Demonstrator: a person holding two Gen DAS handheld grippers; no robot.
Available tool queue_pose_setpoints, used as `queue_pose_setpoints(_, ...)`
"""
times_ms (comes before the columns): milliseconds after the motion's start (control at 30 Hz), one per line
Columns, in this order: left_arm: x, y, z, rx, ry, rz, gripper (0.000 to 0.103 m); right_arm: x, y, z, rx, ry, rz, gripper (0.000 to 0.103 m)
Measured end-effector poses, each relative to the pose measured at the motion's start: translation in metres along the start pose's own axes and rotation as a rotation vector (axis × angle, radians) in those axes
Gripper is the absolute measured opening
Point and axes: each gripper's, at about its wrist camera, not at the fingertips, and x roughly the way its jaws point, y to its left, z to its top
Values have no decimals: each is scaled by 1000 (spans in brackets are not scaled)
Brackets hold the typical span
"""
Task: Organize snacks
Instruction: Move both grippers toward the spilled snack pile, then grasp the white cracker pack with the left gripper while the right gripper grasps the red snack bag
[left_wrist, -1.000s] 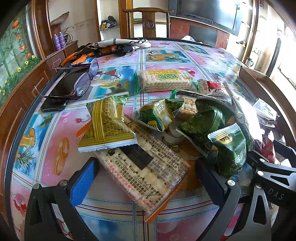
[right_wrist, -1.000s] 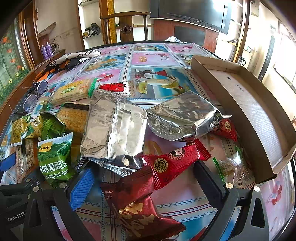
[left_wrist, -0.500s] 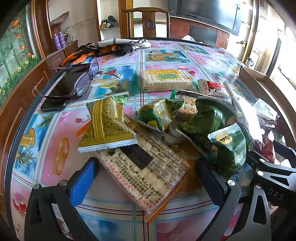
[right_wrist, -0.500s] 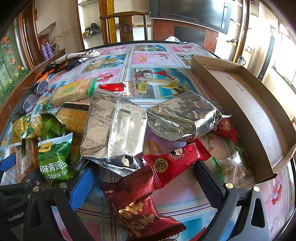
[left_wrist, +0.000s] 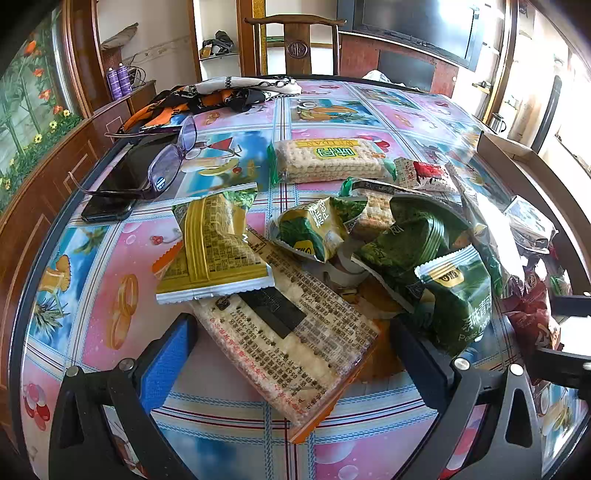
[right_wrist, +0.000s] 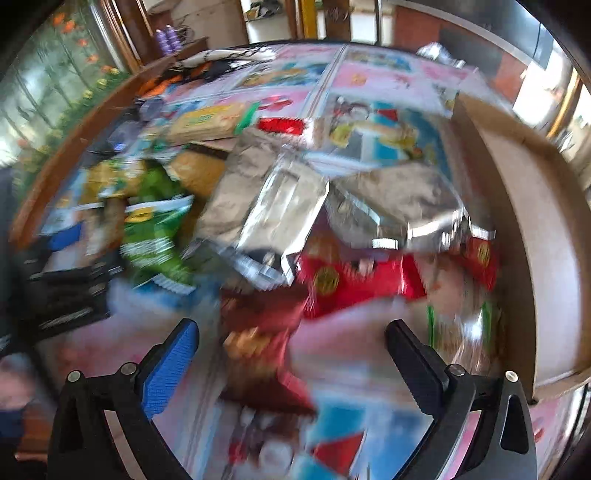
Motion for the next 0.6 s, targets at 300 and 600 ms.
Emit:
queue_pose_setpoints(300, -31, 12, -15, -96, 68, -36, 103, -49, -19, -18, 12, 0, 120, 70)
queue_pose_setpoints(600, -50, 55, -14, -272, 111, -97, 74, -33, 6, 0, -64, 55, 147, 58)
